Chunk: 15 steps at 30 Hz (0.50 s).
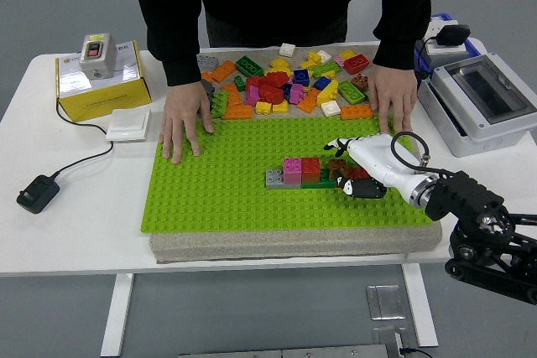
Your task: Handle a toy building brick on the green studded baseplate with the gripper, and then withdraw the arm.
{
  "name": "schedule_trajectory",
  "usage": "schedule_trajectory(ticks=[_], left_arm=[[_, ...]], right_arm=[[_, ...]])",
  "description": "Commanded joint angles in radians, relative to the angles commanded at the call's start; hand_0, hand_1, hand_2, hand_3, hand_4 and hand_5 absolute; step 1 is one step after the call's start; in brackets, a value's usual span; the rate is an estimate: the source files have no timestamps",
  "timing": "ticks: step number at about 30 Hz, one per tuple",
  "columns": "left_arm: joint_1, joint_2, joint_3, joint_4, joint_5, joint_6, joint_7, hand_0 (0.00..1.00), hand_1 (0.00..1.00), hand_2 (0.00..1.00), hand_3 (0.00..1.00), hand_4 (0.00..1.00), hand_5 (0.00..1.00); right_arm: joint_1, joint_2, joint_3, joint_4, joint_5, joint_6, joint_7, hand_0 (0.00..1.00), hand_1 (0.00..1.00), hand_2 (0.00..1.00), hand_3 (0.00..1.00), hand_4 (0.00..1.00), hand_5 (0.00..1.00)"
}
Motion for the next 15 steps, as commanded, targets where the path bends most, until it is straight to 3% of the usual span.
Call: schedule_trajectory(ticks=[15], left_arm=[[-0.001, -0.001, -0.003, 0.000, 0.003, 0.000, -0.001, 0.685, 0.653, 0.557, 0.618, 0.057, 0.629]], right_arm=[[-0.038, -0.041, 0.049, 0.062, -0.046, 0.001, -0.013, 0.133, 0.172, 0.687, 0.780, 0.478, 0.368]])
